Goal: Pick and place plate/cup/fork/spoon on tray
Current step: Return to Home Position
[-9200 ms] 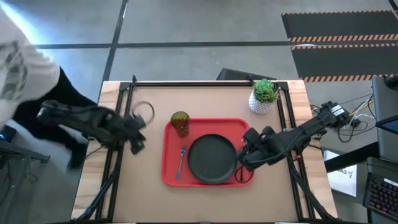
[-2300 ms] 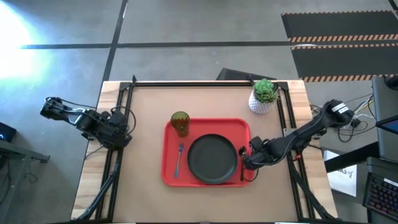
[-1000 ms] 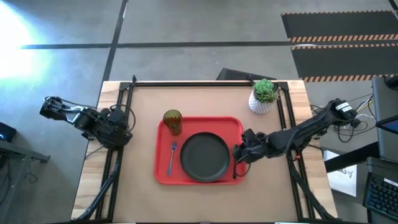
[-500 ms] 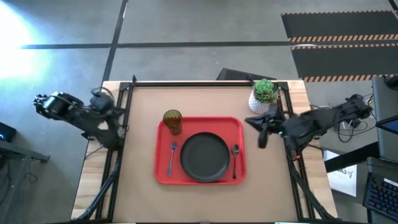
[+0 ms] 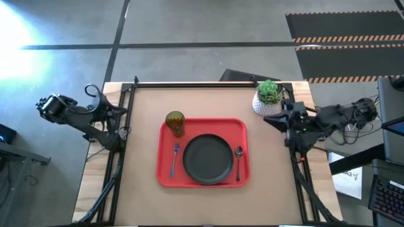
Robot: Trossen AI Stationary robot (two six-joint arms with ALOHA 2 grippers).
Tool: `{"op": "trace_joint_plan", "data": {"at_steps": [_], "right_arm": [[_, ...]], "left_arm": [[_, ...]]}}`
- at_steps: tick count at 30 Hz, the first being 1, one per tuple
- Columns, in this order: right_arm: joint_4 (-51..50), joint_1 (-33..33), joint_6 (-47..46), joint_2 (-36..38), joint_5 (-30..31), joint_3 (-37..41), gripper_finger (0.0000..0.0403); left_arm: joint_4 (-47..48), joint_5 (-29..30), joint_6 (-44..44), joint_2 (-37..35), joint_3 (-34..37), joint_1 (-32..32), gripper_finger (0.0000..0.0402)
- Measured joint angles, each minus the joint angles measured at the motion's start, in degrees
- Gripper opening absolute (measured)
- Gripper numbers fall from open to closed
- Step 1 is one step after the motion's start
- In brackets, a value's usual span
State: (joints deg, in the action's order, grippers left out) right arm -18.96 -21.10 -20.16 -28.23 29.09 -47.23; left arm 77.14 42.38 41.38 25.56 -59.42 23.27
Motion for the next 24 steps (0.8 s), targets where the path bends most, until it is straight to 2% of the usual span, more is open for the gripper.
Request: {"op": "trace_joint_plan", "data": {"at_steps": [5, 10, 13, 17, 24], "right_arm": [[12.86, 0.00, 7.58, 4.99, -5.34, 7.17, 0.0009], [16.05, 0.01, 2.85, 9.85, -5.00, 14.74, 0.0009], [21.39, 0.00, 0.50, 12.51, -5.42, 20.34, 0.0009], [32.16, 0.00, 0.67, 15.68, -7.22, 28.21, 0.0009], [48.78, 0.00, 0.23, 18.88, -8.64, 40.46, 0.0009]], "left_arm": [[-3.24, -0.01, -1.33, -2.59, 2.70, 0.02, 0.0000], [-6.98, -0.44, -1.51, -4.76, 6.01, 0.00, 0.0000], [-9.76, -1.84, -1.42, -6.62, 9.09, 0.00, 0.0000], [-16.66, -4.58, -1.68, -9.65, 13.92, 0.00, 0.0000], [-34.95, -8.27, -9.84, -15.01, 22.60, 0.04, 0.0000]]}}
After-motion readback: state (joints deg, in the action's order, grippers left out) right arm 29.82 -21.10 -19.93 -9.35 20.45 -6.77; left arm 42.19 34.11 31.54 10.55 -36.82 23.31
